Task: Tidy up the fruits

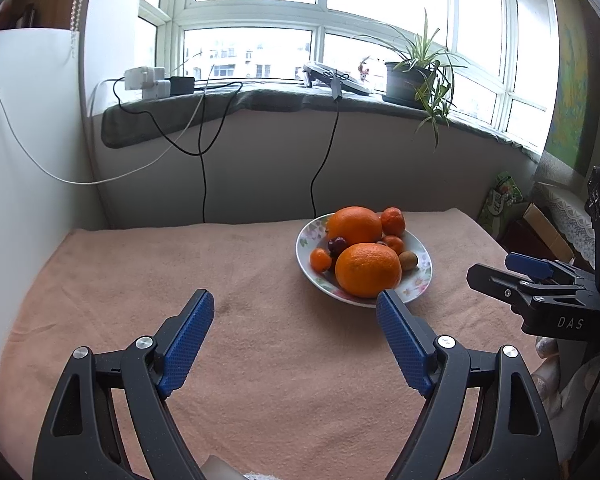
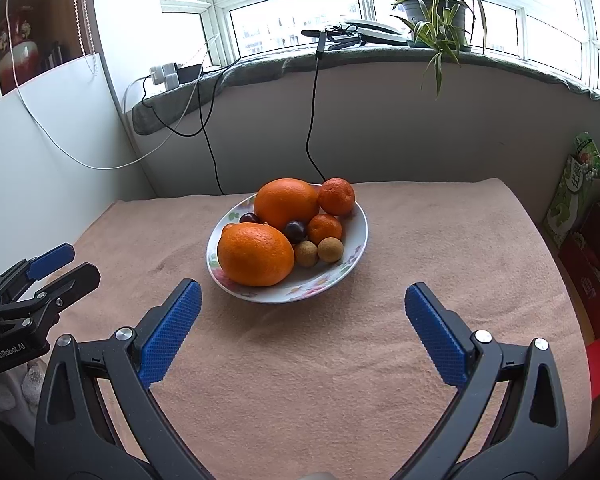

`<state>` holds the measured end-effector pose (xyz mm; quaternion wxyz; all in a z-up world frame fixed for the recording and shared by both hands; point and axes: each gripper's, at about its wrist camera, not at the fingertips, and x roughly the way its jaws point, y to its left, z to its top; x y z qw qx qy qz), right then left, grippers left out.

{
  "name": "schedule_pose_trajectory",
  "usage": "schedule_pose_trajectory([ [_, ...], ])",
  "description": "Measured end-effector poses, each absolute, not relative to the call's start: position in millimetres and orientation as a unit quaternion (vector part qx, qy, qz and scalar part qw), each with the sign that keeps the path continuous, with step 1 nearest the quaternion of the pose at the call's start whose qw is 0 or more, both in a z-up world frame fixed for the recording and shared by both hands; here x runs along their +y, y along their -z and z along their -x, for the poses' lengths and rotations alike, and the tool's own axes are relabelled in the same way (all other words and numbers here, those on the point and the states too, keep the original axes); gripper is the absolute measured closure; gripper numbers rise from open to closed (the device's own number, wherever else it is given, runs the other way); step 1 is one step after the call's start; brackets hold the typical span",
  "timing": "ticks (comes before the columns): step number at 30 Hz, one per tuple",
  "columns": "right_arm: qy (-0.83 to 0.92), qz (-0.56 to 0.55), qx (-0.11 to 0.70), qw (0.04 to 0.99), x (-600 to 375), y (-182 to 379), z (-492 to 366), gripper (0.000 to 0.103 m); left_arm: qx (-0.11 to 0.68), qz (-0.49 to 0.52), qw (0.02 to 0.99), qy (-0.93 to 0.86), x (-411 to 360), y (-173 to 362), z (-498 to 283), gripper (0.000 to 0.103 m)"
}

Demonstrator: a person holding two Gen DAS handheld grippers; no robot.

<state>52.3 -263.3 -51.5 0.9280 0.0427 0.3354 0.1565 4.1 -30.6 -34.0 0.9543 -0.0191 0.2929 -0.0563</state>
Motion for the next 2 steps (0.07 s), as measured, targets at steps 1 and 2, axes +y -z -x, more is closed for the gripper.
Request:
schedule_pose_trajectory([
  [1,-0.156,-0.043,0.336,0.928,-263.8,52.1,-52.5,0.0,0.294,0.018,0.954,0.056,-30.7,34.5,-4.6,0.019],
  [2,-0.156,-0.043,0.336,0.928,-263.8,52.1,-52.5,0.0,0.296,0.018,0.953,0.055,-30.6,34.9,-4.8,0.019],
])
